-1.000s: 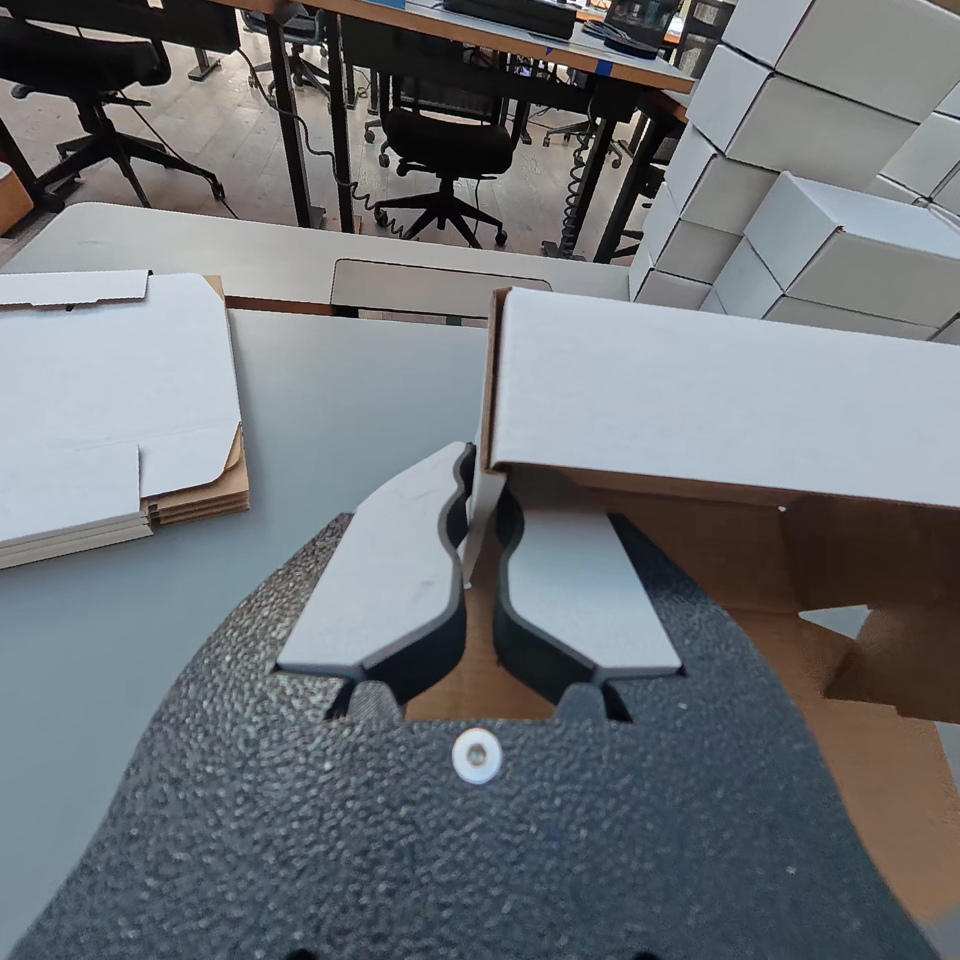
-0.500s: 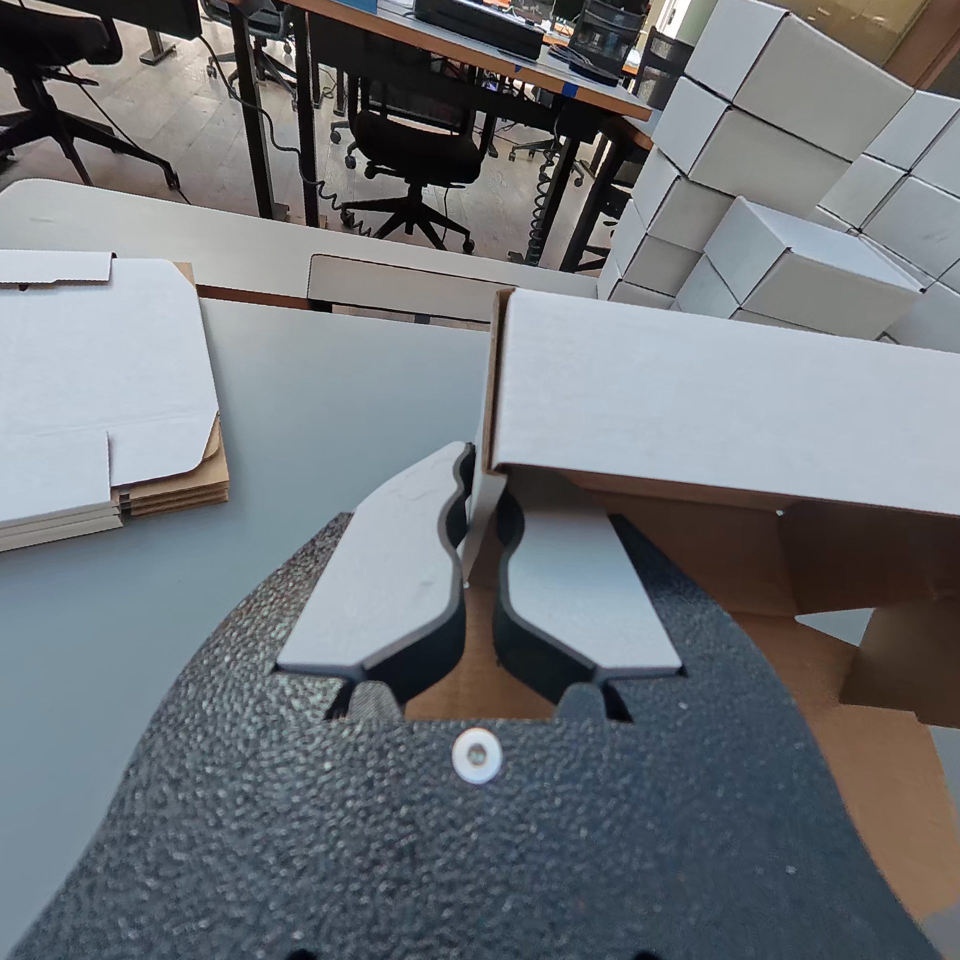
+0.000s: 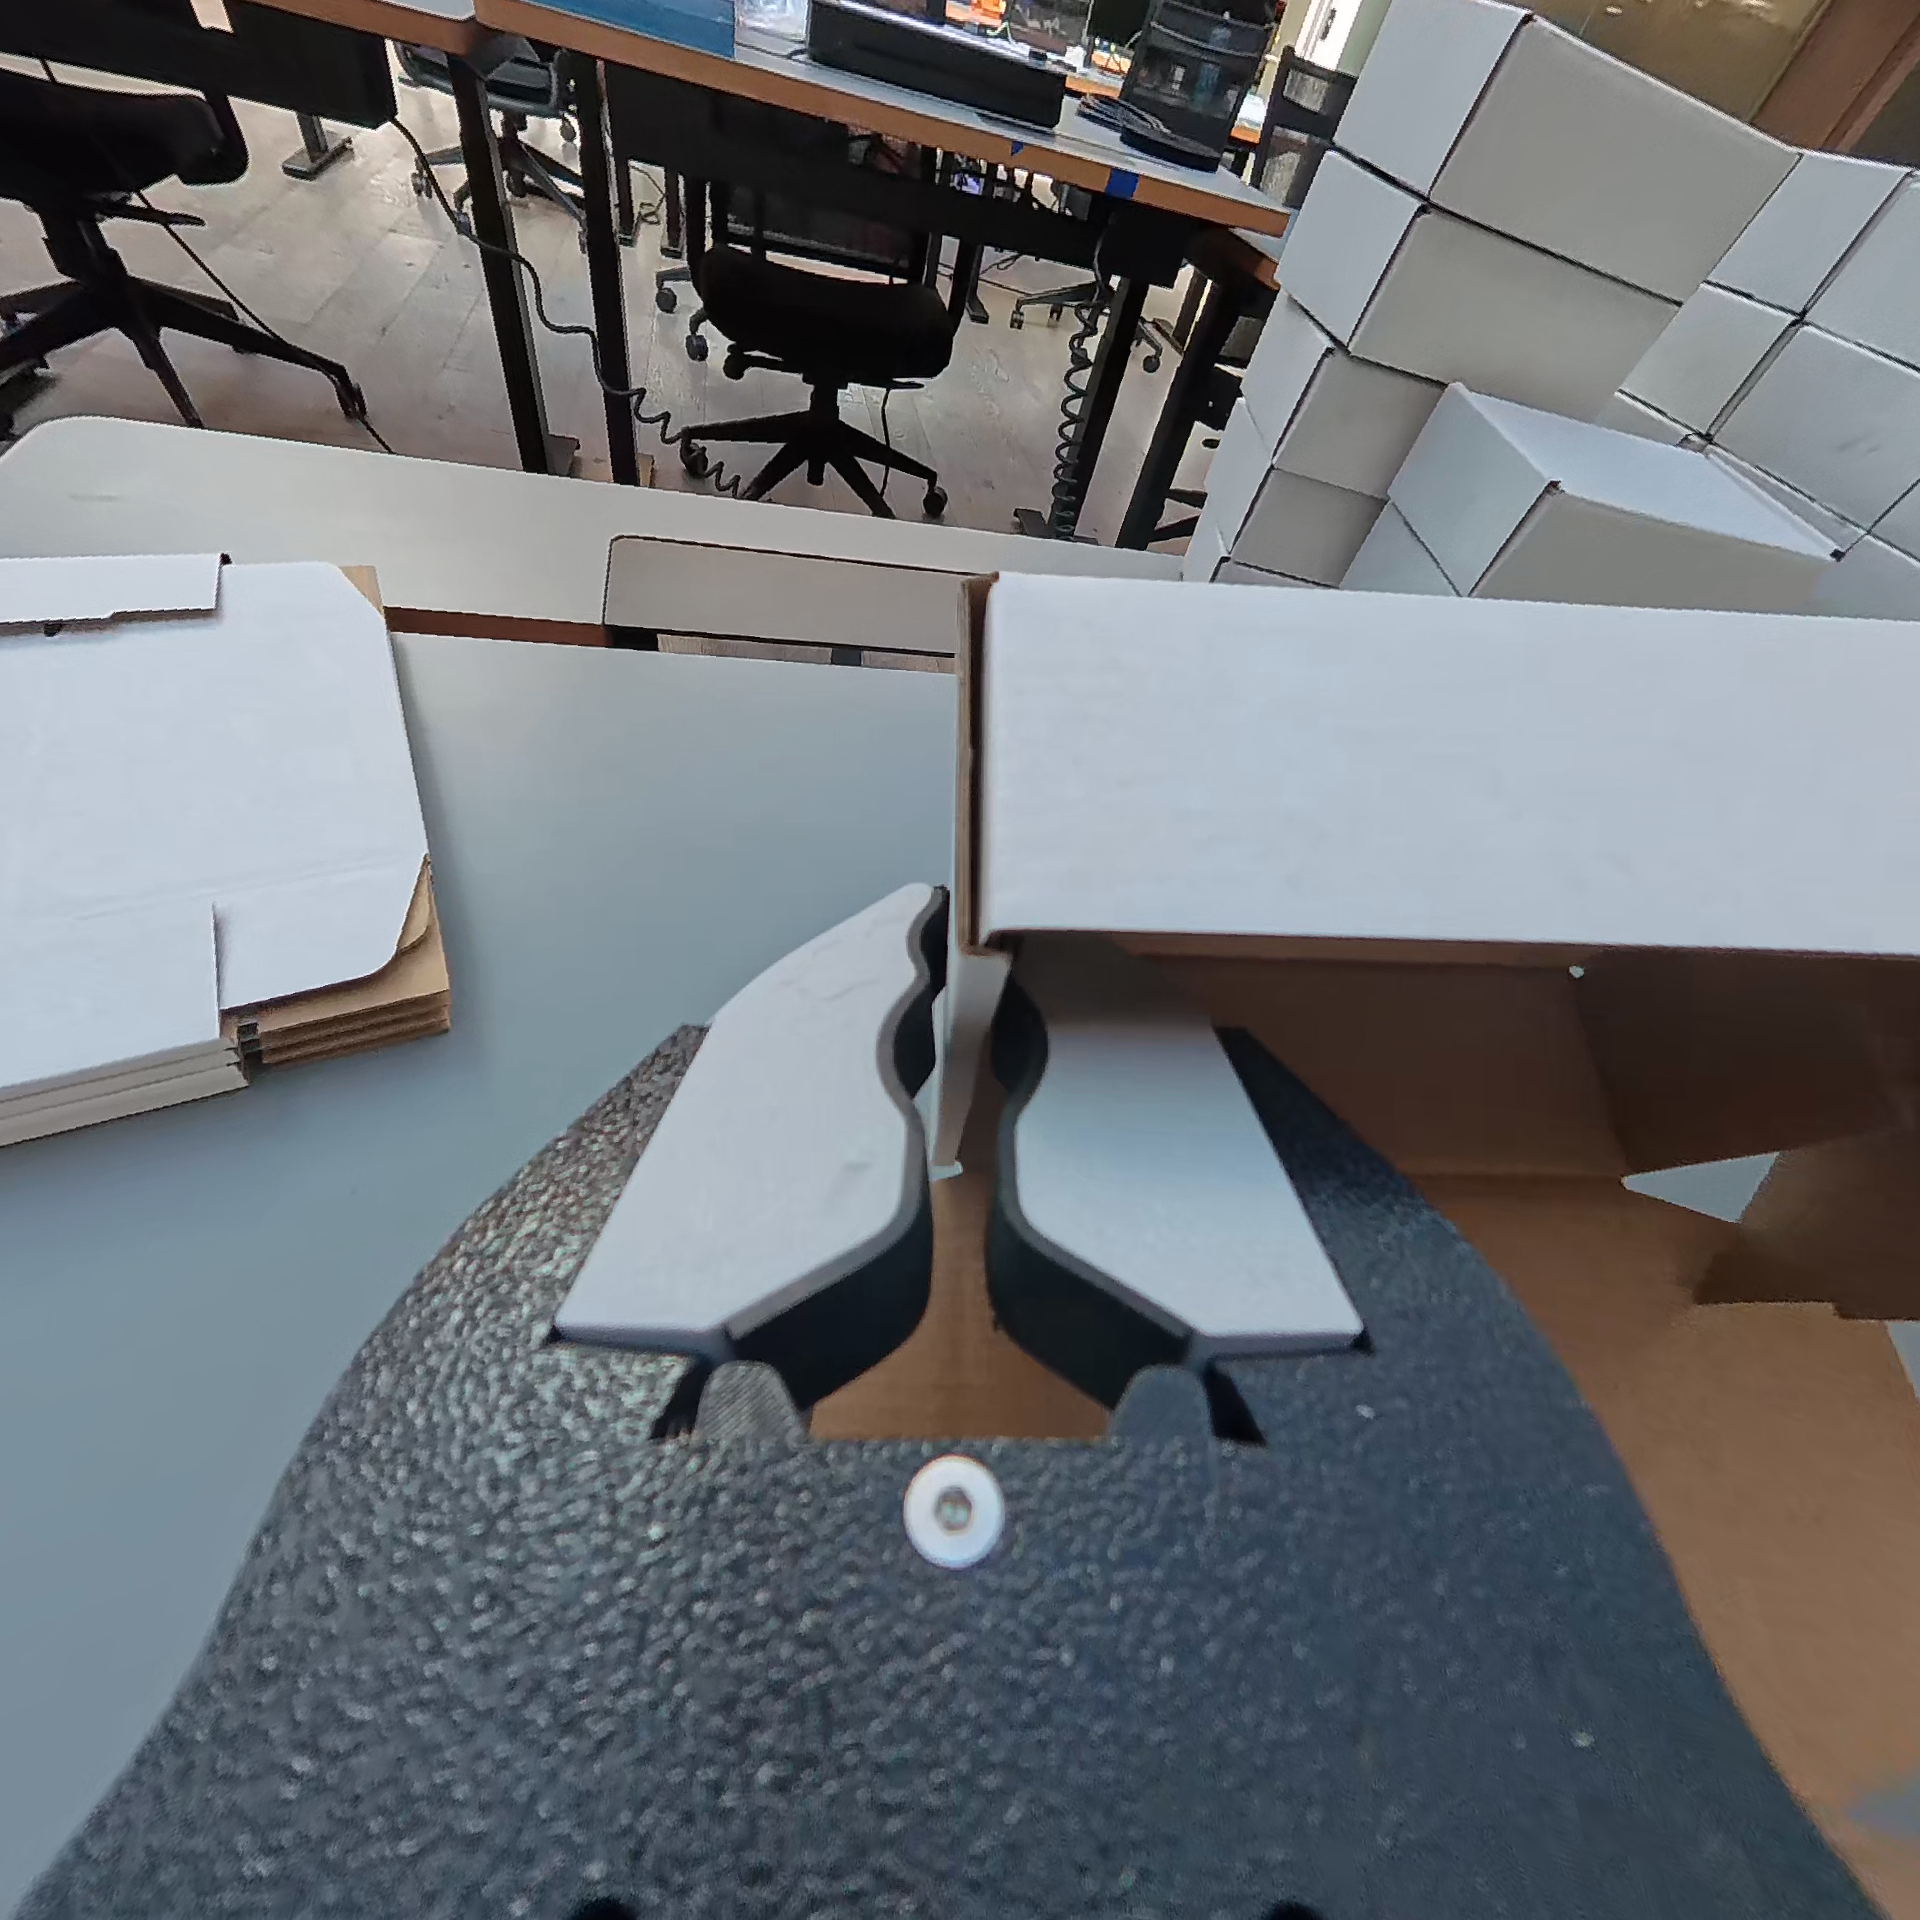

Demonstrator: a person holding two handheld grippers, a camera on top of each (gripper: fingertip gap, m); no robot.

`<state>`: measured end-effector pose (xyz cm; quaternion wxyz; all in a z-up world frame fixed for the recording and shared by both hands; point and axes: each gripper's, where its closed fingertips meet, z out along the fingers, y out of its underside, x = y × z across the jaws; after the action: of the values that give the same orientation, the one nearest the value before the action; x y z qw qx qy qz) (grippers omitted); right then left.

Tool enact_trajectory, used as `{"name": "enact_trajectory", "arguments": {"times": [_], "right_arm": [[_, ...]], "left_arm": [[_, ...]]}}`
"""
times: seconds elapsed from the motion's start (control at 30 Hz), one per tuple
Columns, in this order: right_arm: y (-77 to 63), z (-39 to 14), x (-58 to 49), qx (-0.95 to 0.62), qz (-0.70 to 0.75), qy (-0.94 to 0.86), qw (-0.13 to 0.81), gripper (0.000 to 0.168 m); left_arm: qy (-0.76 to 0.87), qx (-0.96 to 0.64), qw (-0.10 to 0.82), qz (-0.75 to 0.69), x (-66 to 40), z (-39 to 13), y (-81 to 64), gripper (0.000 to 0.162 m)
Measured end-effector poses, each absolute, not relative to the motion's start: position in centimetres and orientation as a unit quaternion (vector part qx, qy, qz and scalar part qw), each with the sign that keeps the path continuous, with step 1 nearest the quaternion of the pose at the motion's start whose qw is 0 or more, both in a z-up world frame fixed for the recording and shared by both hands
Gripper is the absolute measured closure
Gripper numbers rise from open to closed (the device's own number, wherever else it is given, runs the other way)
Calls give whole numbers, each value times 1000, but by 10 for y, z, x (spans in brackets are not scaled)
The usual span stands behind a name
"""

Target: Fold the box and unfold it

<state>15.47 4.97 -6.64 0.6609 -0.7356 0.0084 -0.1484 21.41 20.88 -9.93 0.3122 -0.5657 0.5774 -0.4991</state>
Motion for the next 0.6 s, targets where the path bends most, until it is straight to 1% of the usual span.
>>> {"name": "enact_trajectory", "arguments": {"times": [0.13,0.27,0.43,0.5,0.6], "right_arm": [[54,-65,155,-744,-180,11,643,139],[67,-60,158,-745,-220,35,629,146],[68,-35,181,-681,-329,129,641,142],[70,-37,189,-684,-388,144,600,138],[69,-38,199,-694,-482,142,516,137]], "left_arm": [[577,-567,321,-493,213,-98,208,157],[574,-564,333,-492,213,-91,202,157],[556,-567,359,-490,211,-81,203,156],[555,-564,372,-485,210,-77,203,156],[557,-555,398,-472,209,-75,202,156]]}}
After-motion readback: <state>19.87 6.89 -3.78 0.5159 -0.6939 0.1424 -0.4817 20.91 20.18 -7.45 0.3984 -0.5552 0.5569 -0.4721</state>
